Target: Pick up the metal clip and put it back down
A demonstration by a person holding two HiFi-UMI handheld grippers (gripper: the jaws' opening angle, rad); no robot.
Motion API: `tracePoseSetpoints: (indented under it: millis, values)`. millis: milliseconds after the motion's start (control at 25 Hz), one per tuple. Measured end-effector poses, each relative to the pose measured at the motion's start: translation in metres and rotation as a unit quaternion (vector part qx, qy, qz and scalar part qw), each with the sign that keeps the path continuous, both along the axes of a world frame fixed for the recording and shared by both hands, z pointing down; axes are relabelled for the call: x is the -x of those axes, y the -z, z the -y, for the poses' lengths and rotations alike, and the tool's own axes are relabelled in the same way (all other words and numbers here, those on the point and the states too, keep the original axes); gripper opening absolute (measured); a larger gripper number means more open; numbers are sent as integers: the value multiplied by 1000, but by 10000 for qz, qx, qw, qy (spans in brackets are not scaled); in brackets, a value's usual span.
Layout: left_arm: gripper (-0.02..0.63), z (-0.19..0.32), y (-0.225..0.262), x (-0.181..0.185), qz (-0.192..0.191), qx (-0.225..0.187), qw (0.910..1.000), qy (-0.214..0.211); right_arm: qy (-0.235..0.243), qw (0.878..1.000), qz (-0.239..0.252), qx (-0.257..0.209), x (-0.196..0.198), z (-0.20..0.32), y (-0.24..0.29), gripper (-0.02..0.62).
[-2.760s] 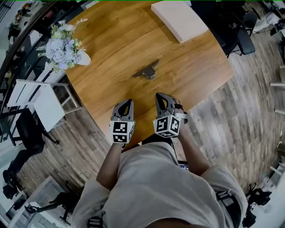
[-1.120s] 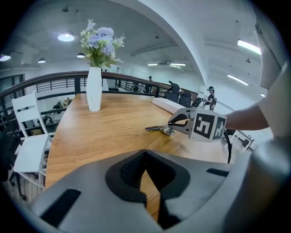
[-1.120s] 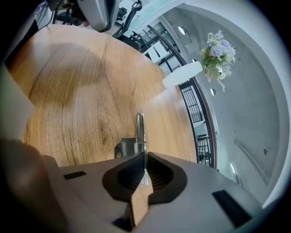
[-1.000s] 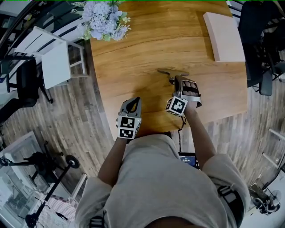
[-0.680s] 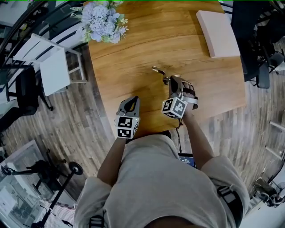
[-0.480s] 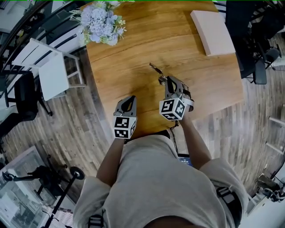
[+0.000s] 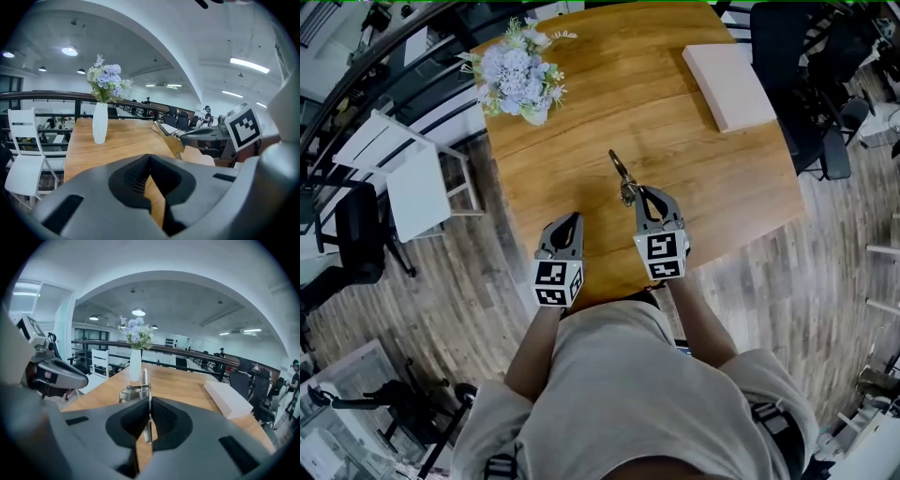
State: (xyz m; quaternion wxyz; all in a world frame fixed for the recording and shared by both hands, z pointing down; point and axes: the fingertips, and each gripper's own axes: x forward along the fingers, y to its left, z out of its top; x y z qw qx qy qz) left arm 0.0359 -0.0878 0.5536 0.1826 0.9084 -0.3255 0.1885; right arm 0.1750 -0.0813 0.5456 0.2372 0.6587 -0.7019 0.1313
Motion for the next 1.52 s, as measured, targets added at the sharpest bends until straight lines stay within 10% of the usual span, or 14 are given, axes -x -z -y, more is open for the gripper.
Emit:
tracePoseSetpoints:
  millis: [880, 1520]
  values:
    - [23, 20, 169, 43, -888, -1516, 9837, 375, 63, 9665, 1399, -2152, 33, -34, 180, 29]
    - [24, 18, 162, 63, -863, -1479, 9835, 589, 1066, 9696, -36, -2201, 66, -33, 189, 29]
